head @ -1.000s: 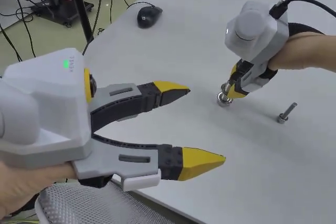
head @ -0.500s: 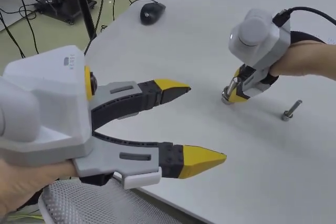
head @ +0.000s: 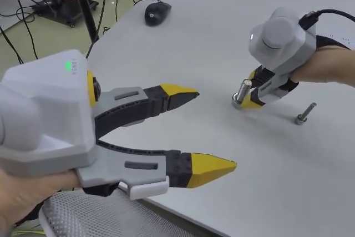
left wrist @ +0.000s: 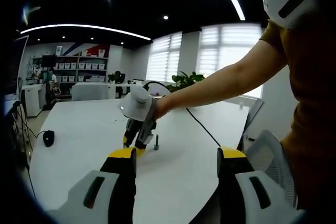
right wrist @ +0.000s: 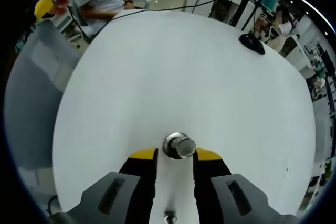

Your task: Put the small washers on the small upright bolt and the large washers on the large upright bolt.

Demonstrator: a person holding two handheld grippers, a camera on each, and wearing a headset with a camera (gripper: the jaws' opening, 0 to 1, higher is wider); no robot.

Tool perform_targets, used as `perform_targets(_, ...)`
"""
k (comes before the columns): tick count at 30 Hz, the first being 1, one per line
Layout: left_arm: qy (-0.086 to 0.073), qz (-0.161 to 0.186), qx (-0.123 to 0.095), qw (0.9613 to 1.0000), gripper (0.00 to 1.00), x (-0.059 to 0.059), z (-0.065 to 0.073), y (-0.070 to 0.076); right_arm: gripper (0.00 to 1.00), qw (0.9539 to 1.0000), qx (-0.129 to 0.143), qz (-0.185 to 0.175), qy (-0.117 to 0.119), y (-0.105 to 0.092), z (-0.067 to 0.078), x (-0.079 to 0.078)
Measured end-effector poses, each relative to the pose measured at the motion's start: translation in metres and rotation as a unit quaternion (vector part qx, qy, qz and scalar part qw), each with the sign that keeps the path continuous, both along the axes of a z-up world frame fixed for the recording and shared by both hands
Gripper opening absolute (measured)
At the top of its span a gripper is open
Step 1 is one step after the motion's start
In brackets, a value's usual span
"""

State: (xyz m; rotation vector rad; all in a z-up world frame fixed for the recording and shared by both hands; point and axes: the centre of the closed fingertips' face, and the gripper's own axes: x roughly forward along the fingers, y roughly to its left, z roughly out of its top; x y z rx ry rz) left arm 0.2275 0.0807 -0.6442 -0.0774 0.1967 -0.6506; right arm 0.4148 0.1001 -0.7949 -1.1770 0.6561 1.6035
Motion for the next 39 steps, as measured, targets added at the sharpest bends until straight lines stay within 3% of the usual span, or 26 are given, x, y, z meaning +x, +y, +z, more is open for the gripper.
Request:
perform_targets(7,-0.001,-0.016,-0.001,0.9999,0.62,0.001,0.002,-0.005,0.27,0.9965,0.073,-0.041,0.003,-0.023,0.03,-0.014)
perform_targets(12,-0.005,-0.019,-0.013,0.9997,0.62,0.007,0.002,-0.003,0.29,0.9855,0.149,-0.08,0.018,-0.048,0.053,-0.041)
perform_targets(13,-0.004,-0.029,-0.008,0.9995,0.62,0.006,0.003,-0.007,0.29,0.9847,0.153,-0.081,0.015,-0.055,0.055,-0.046)
perform_targets(15,0.0,-0.038,-0.001,0.9993,0.62,0.006,0.001,-0.009,0.29,0.9781,0.182,-0.099,0.023,-0.065,0.062,-0.059)
perform_targets(17,0.004,-0.04,0.0,0.9992,0.62,0.008,-0.001,-0.01,0.3,0.9685,0.218,-0.115,0.031,-0.076,0.072,-0.072)
perform_targets(19,0.003,-0.043,0.002,0.9991,0.62,0.008,-0.001,-0.011,0.34,0.9542,0.269,-0.121,0.05,-0.083,0.084,-0.089)
perform_targets(22,-0.001,-0.05,-0.006,0.9988,0.62,0.009,0.002,-0.016,0.36,0.9336,0.31,-0.156,0.088,-0.099,0.094,-0.108)
perform_targets(25,0.004,-0.062,0.002,0.9981,0.62,0.008,0.0,-0.021,0.37,0.9158,0.347,-0.176,0.1,-0.113,0.102,-0.116)
perform_targets(26,0.004,-0.066,0.002,0.9978,0.62,0.007,0.0,-0.023,0.37,0.9063,0.361,-0.189,0.11,-0.118,0.105,-0.119)
perform_targets(27,0.005,-0.069,0.0,0.9976,0.62,0.007,0.0,-0.024,0.38,0.9023,0.367,-0.198,0.108,-0.123,0.106,-0.118)
perform_targets(28,0.005,-0.07,-0.001,0.9975,0.62,0.006,0.0,-0.024,0.38,0.9014,0.369,-0.199,0.107,-0.128,0.105,-0.12)
perform_targets(29,0.005,-0.073,0.0,0.9973,0.62,0.006,-0.001,-0.026,0.39,0.8952,0.376,-0.21,0.115,-0.134,0.104,-0.121)
perform_targets(35,0.013,-0.083,0.006,0.9965,0.62,0.001,-0.006,-0.028,0.46,0.8745,0.402,-0.241,0.126,-0.166,0.1,-0.131)
perform_targets(39,0.015,-0.084,0.005,0.9964,0.62,-0.003,-0.006,-0.029,0.48,0.8649,0.412,-0.258,0.125,-0.185,0.102,-0.138)
